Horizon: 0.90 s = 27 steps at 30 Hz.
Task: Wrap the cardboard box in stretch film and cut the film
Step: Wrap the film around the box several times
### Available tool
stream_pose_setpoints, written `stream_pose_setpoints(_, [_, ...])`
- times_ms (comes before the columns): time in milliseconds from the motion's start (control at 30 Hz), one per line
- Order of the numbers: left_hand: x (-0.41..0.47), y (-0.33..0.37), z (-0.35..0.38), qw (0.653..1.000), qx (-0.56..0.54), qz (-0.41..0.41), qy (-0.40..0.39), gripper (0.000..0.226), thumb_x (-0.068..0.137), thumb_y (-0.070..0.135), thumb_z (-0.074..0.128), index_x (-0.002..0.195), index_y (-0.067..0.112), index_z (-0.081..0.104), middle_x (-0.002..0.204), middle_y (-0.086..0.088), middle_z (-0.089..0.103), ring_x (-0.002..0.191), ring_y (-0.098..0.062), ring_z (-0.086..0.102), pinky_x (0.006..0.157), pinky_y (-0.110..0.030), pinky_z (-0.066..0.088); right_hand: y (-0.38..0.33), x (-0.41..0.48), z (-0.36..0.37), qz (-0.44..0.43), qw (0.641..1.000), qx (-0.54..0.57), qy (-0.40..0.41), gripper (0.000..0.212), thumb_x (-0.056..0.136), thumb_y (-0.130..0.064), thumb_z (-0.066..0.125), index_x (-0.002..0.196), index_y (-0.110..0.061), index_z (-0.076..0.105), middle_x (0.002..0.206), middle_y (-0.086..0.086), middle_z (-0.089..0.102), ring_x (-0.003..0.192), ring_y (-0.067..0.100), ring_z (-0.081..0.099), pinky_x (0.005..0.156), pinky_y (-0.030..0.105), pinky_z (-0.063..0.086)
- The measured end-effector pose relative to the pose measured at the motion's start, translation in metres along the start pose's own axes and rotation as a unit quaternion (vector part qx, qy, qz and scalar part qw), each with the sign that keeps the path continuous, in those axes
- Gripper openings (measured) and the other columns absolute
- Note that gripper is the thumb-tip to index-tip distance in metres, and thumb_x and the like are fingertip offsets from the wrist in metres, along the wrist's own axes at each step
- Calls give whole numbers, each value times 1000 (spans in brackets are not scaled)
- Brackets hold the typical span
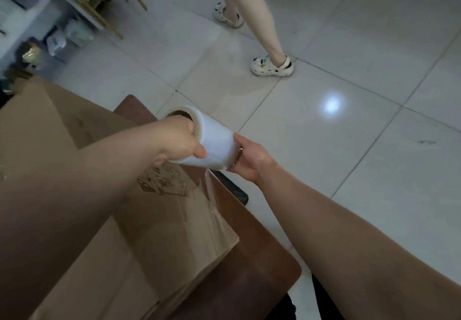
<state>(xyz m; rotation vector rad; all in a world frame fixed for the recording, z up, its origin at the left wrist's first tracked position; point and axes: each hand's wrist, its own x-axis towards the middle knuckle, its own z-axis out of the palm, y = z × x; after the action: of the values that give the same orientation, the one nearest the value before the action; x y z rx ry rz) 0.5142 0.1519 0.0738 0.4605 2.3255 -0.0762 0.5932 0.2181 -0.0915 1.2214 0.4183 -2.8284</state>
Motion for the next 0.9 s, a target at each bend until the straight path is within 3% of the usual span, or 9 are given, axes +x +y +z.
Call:
stream_pose_setpoints(67, [3, 0, -6, 994, -102, -24, -14, 60, 81, 27, 73, 131, 5, 51, 131, -10, 55, 118, -28, 53, 101, -39, 43, -1, 7, 4, 9, 1000, 1, -12, 38, 101, -26, 43, 133, -5, 50, 126, 13, 61, 92, 28, 65, 60, 38, 56])
stream_pose_setpoints(167, [9, 3, -15, 937, -334, -93, -49, 51, 90, 39, 61, 128, 6, 50, 126, -9, 59, 107, -23, 60, 85, -33, 47, -5, 15, 7, 25, 999, 11, -33, 33, 102, -22, 42, 126, -2, 52, 117, 15, 63, 100, 31, 63, 83, 50, 52])
stream_pose_setpoints(300, [17, 4, -19, 884, -449, -130, 0, 34, 94, 28, 58, 119, 5, 54, 110, -11, 64, 81, -18, 62, 61, -27, 47, -6, 29, 7, 33, 998, 10, -45, 26, 101, -19, 41, 117, -3, 53, 110, 14, 63, 105, 33, 59, 102, 54, 42])
stream_pose_setpoints(400, [24, 1, -22, 914, -383, -133, 25, 38, 95, 24, 56, 125, 0, 53, 117, -13, 62, 88, -20, 58, 74, -28, 46, -9, 36, 12, 35, 998, 3, -53, 25, 102, -16, 40, 119, -1, 50, 105, 14, 62, 94, 30, 60, 96, 47, 46])
stream_pose_setpoints(500, [33, -11, -29, 975, -198, -87, 53, 43, 92, 34, 58, 126, 7, 56, 120, -11, 59, 100, -24, 56, 88, -33, 44, -15, 45, 22, 30, 998, -18, -46, 26, 102, -19, 41, 119, -2, 49, 101, 13, 61, 92, 28, 61, 89, 43, 50])
stream_pose_setpoints(600, [42, -21, -38, 993, -93, -65, 34, 44, 89, 37, 62, 119, 5, 59, 115, -10, 59, 99, -24, 55, 80, -32, 40, -19, 58, 36, 31, 998, -41, -42, 32, 103, -26, 40, 122, -3, 51, 116, 14, 60, 112, 31, 58, 102, 45, 45])
stream_pose_setpoints(733, [47, -31, -50, 999, -19, -39, 12, 33, 84, 35, 68, 94, 5, 58, 89, -4, 56, 83, -20, 52, 67, -28, 39, -19, 75, 54, 31, 998, -53, -34, 25, 101, -26, 45, 106, -4, 56, 118, 12, 61, 118, 32, 57, 104, 51, 43])
stream_pose_setpoints(867, [57, -46, -65, 985, -155, -67, -22, 53, 77, 37, 75, 113, 1, 61, 112, -12, 64, 106, -30, 61, 97, -39, 48, -12, 87, 62, 32, 998, -33, -50, 25, 102, -24, 42, 99, -7, 60, 111, 11, 64, 109, 32, 60, 104, 54, 41])
stream_pose_setpoints(900, [61, -49, -67, 967, -236, -89, -35, 67, 76, 44, 73, 112, -10, 54, 119, -29, 59, 112, -38, 59, 102, -42, 45, -10, 89, 64, 32, 998, -30, -54, 25, 102, -24, 41, 100, -7, 60, 109, 11, 64, 106, 32, 60, 104, 54, 41])
